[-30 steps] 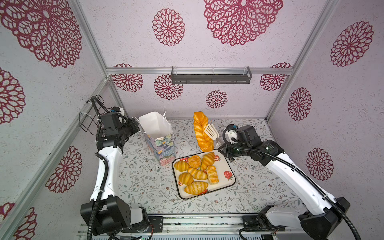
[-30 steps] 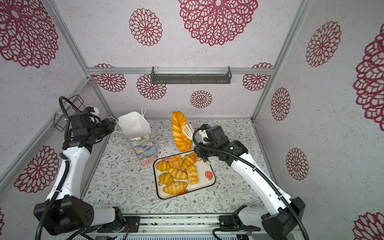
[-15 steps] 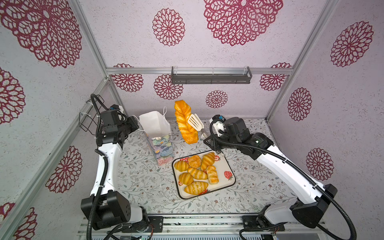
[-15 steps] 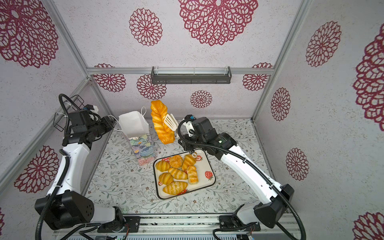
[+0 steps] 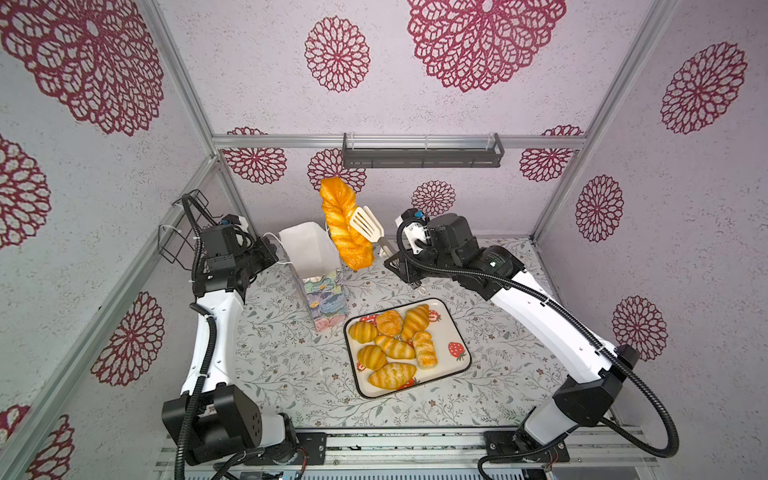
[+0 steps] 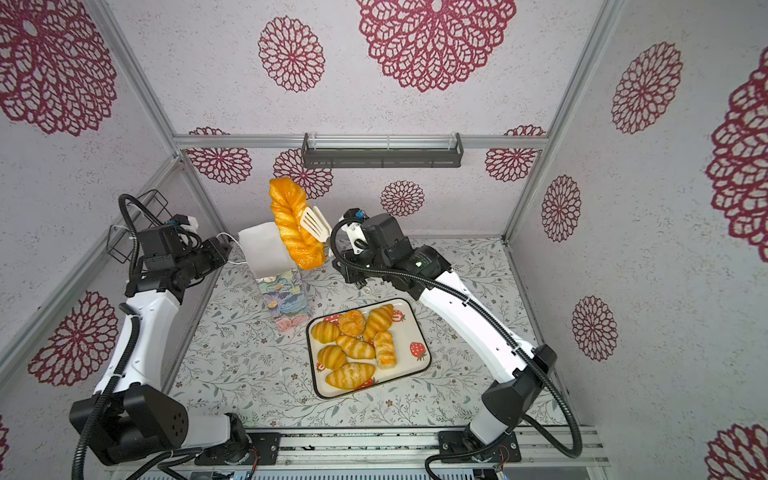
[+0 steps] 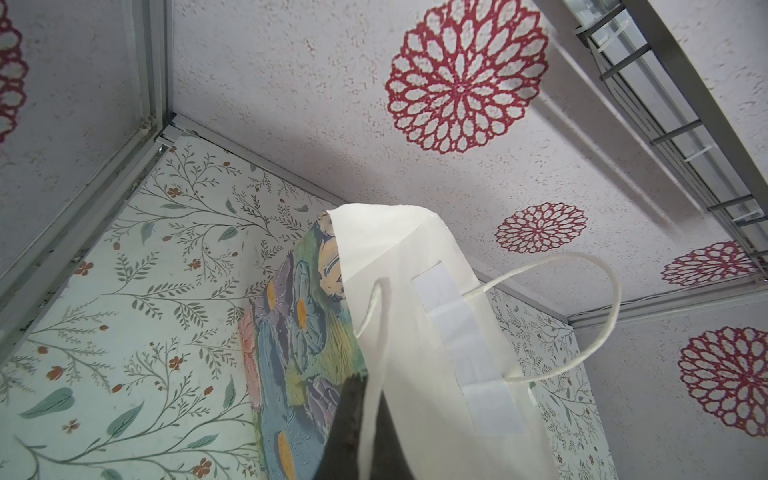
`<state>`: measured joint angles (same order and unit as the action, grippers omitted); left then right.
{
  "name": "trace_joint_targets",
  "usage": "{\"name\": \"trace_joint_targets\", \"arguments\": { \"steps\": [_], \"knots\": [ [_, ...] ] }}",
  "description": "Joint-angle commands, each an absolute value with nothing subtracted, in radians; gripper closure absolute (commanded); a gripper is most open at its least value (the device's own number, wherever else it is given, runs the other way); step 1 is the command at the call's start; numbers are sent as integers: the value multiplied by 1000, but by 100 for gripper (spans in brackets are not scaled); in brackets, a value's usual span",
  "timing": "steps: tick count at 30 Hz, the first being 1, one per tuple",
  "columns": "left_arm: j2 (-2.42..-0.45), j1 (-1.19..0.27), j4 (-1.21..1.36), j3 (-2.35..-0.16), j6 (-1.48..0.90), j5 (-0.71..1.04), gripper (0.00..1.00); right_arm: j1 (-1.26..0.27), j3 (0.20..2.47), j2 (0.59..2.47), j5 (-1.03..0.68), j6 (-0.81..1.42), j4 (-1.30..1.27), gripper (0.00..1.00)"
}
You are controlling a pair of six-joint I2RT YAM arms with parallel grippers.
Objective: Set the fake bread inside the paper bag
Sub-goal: 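Lift the twisted loaf with the tongs and carry it toward the paper bag, then lower the twisted loaf into the bag's opening beside the left gripper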
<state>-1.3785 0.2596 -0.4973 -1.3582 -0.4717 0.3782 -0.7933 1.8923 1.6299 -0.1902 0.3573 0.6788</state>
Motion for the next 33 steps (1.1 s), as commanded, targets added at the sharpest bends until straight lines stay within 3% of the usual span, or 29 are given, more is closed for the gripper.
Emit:
{"name": "trace_joint_targets", "arguments": {
  "steps": [1,19,33],
  "knots": [
    [-1348,270,-461,-1344,-489,412,100,-807,1994,1642,-216,323,617,77],
    [-1350,281,-436,-1322,-512,445,100,-830,2310,1885,-285,292,702,77],
    [-1353,280,-433,-1317,-514,449,100,-831,2388,1966,-322,298,683,77]
  ]
}}
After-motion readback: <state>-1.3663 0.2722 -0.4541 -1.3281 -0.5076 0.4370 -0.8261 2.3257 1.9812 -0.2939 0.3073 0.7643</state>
